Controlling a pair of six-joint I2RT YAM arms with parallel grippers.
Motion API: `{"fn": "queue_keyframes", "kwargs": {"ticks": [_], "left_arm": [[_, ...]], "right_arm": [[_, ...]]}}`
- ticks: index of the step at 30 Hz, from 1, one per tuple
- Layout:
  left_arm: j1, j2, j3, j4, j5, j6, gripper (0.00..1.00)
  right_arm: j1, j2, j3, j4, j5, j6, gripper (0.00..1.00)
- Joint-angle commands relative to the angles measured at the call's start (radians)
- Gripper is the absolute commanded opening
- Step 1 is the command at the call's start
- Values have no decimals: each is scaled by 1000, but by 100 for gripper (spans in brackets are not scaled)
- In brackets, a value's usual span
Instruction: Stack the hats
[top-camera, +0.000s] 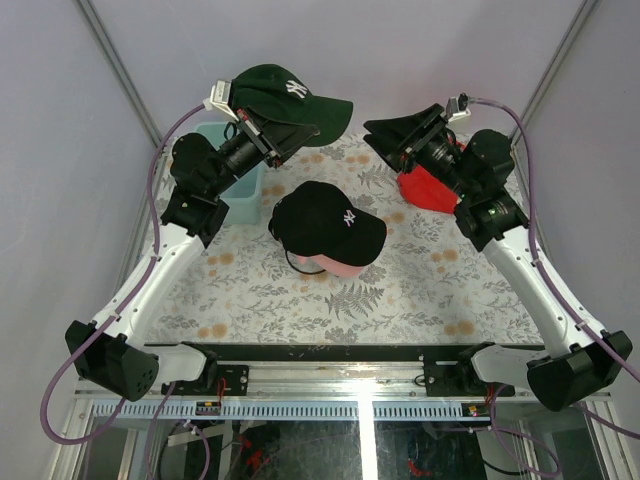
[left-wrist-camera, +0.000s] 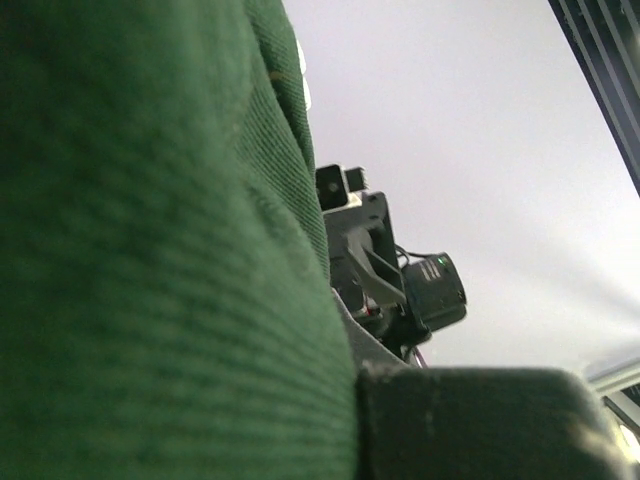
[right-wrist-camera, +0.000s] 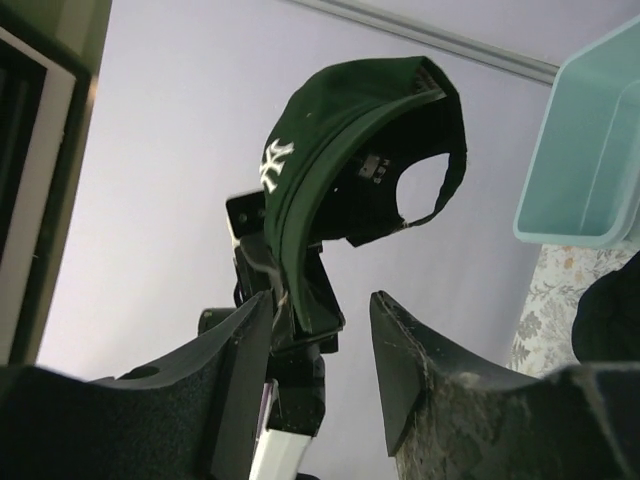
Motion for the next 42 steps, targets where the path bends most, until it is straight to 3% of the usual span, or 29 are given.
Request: {"fn": "queue_keyframes", "kwargs": {"ticks": [1, 11, 25, 42], "left_arm": [[7, -9, 7, 122, 59, 7, 0], [7, -30, -16, 78, 117, 18, 0], [18, -53, -19, 6, 104, 68, 0], [67, -59, -41, 58, 128, 4, 0]], "right_arm": [[-53, 29, 12, 95, -172, 114, 51], [-54, 114, 103, 118, -269, 139, 52], [-54, 98, 114, 121, -268, 149, 53], [-56, 121, 111, 137, -267, 169, 58]]}}
